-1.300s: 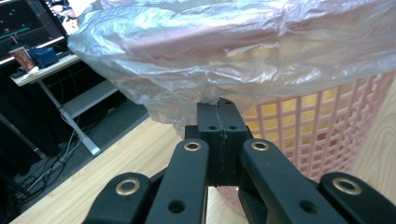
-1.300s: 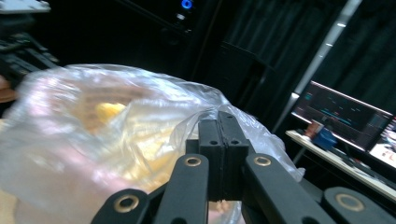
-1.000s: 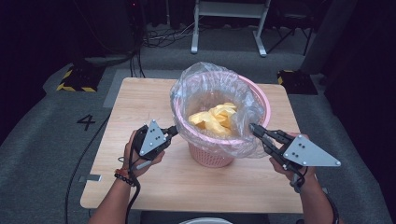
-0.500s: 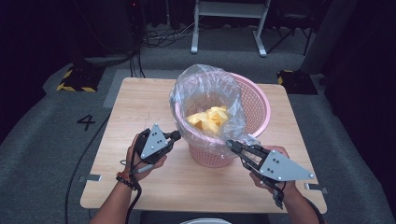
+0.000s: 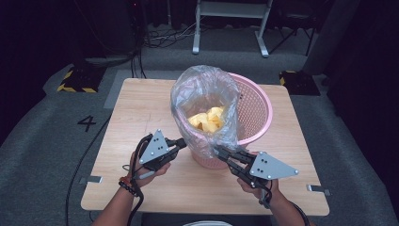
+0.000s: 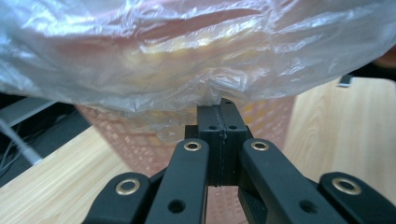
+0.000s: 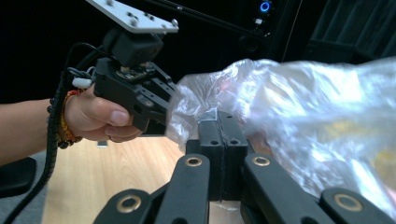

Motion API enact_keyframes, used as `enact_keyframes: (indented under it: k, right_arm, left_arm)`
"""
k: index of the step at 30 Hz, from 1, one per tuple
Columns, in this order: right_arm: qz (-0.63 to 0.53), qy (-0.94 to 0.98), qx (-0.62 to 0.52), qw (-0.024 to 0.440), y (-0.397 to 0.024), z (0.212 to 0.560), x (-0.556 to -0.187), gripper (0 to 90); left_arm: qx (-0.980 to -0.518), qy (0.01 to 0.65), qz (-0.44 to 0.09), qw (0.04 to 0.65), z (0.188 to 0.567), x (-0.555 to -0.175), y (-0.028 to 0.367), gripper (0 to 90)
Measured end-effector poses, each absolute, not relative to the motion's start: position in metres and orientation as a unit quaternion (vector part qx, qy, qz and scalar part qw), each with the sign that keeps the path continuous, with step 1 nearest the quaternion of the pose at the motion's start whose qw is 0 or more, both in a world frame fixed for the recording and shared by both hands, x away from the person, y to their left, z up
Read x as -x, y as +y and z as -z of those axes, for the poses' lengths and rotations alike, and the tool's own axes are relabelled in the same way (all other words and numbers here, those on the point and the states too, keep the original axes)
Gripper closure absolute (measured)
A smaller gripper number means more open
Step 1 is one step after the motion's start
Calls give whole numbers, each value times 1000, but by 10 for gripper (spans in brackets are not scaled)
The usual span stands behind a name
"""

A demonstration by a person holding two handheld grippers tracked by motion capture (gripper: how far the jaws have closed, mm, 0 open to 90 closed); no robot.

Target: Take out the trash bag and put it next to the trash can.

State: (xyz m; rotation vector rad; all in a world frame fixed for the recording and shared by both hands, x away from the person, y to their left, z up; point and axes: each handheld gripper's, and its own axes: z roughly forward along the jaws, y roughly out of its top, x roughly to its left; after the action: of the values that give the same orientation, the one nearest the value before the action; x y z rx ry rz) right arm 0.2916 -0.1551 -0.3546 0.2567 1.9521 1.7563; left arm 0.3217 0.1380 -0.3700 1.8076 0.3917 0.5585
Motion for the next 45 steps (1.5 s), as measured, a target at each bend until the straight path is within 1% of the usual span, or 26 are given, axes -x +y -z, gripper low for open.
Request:
enact_keyframes:
  k: [4,11,12,13,14,15,16,17,18,20,21,26,28,30,32,35,36,38,39,41,45]
  right_arm:
    - [-656,713,-106,222,-154,362,-297,900]
    - [-647,728,-112,197,-146,377,-305,900]
    - [-650,727,-114,191,-147,378,-307,900]
    - [-653,726,-115,183,-148,378,-309,900]
    - [-657,725,-117,173,-150,379,-311,900]
    - [-657,725,-117,173,-150,379,-311,900]
    - [-658,725,-118,165,-151,381,-315,900]
    - [-657,727,-115,163,-151,382,-315,900]
    - [-657,727,-115,163,-151,382,-315,900]
    - [-653,730,-107,168,-150,383,-315,900]
    - [-653,731,-106,169,-150,383,-315,900]
    - [-643,738,-106,175,-152,384,-317,900]
    - [-633,746,-99,182,-151,385,-318,900]
    - [-627,749,-100,188,-151,386,-320,900]
    - [-624,751,-104,189,-152,387,-322,900]
    - [-610,761,-102,197,-152,391,-324,900]
    - [-609,763,-101,191,-153,392,-325,900]
    - [-603,770,-99,186,-153,395,-327,900]
    - [-603,770,-99,186,-153,395,-327,900]
    - [-598,773,-100,184,-155,396,-327,900]
    - [-594,779,-95,179,-163,400,-324,899]
  left_arm:
    - [-764,154,-218,588,367,-315,135,900]
    - [-766,141,-211,590,364,-308,127,893]
    - [-764,143,-208,593,363,-307,126,865]
    - [-761,146,-204,599,362,-306,124,808]
    - [-757,155,-199,603,361,-305,122,719]
    - [-757,155,-199,603,361,-305,122,614]
    - [-759,172,-176,603,360,-305,115,527]
    - [-761,176,-170,601,359,-305,110,459]
    - [-761,176,-170,601,359,-305,110,422]
    - [-761,192,-167,597,360,-302,98,385]
    - [-759,198,-168,597,360,-301,96,383]
    - [-753,222,-159,599,357,-300,89,401]
    - [-751,237,-171,592,355,-298,84,448]
    - [-751,239,-177,590,356,-297,81,471]
    - [-753,237,-178,588,357,-297,79,564]
    - [-771,222,-186,568,356,-297,74,650]
    - [-776,213,-202,558,357,-300,72,720]
    - [-781,207,-198,555,359,-306,72,815]
    - [-781,207,-198,555,359,-306,72,846]
    - [-781,202,-193,559,362,-310,73,882]
    - [-788,184,-203,551,367,-310,70,892]
